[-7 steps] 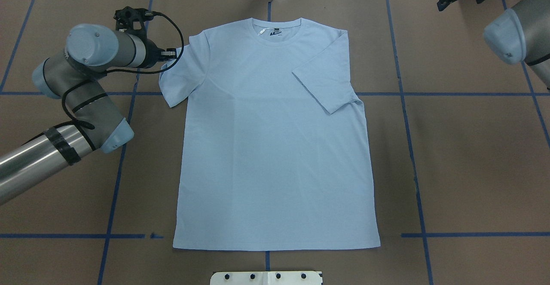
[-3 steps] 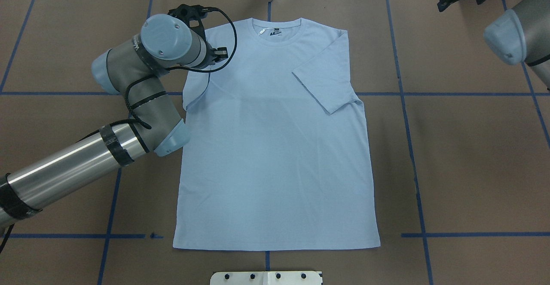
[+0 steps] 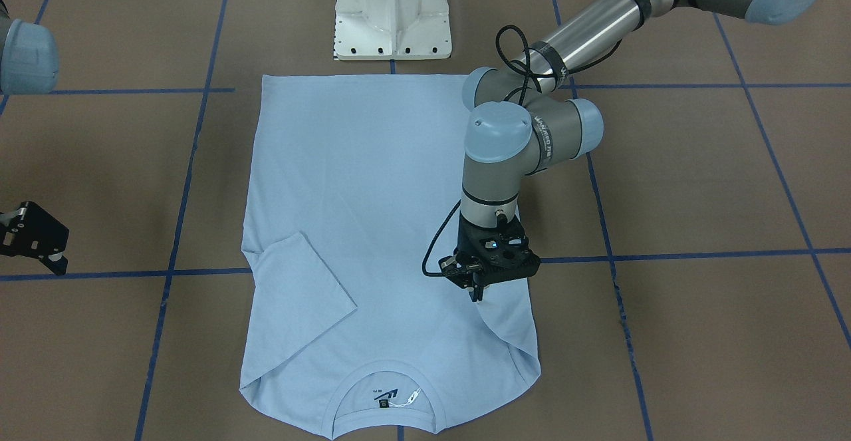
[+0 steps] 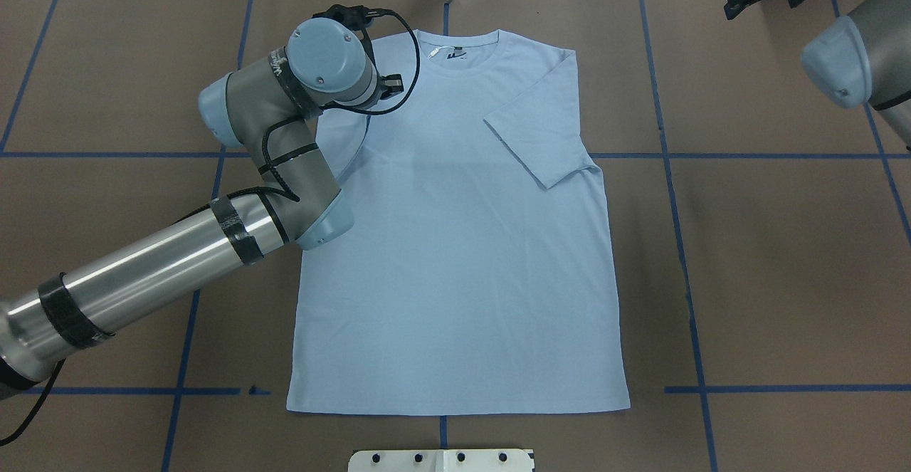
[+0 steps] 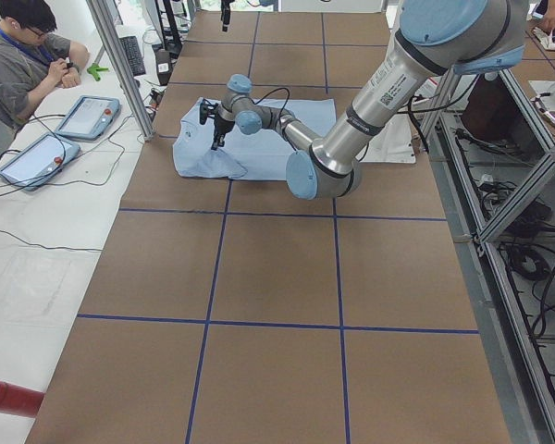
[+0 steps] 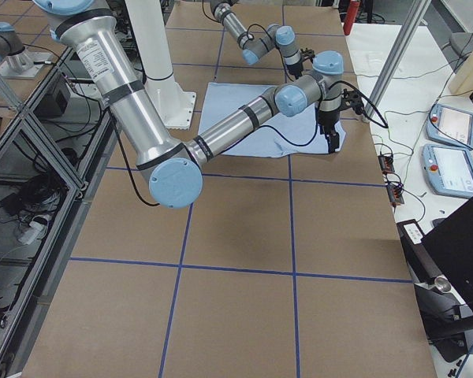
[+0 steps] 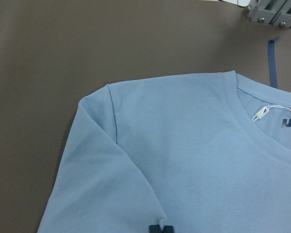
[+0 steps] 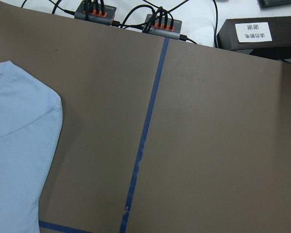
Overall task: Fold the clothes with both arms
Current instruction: 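Grasp the sleeve with the left gripper and fold it inward over the body, then move both grippers down to the hem corners nearest the robot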
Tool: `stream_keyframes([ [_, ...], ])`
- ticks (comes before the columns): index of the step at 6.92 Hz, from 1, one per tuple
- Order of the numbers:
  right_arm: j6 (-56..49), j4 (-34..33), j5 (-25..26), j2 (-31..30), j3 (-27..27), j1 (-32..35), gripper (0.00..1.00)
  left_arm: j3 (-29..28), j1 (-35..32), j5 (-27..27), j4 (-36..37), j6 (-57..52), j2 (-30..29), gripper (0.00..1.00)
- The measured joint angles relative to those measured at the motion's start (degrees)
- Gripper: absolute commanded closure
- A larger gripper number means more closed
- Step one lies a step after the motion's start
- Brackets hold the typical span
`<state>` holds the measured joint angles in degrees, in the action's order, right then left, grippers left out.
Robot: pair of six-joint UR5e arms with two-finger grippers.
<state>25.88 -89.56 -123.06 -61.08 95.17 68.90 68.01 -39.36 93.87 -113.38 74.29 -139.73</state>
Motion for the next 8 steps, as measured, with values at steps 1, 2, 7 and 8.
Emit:
stream_keyframes([
  [1, -0.02, 0.00, 0.00, 0.00, -0.03, -0.07, 0.00, -0.40, 0.62, -0.23, 0.04, 0.47, -0.36, 0.01],
  [2, -0.01, -0.02, -0.01, -0.03, -0.03, -0.15, 0.00, -0.48, 1.03, -0.56, 0.07, 0.05, -0.44, 0.00],
  [7, 19.58, 4.28, 4.37, -7.04, 11.39, -9.99, 0.00, 19.81, 1.62, 3.82, 1.37, -6.83, 10.60, 0.00],
  [8, 28.12, 6.35, 8.94, -10.40, 16.09, -15.57, 0.00, 24.80, 2.46, 4.11, 1.99, -6.89, 13.89, 0.00],
])
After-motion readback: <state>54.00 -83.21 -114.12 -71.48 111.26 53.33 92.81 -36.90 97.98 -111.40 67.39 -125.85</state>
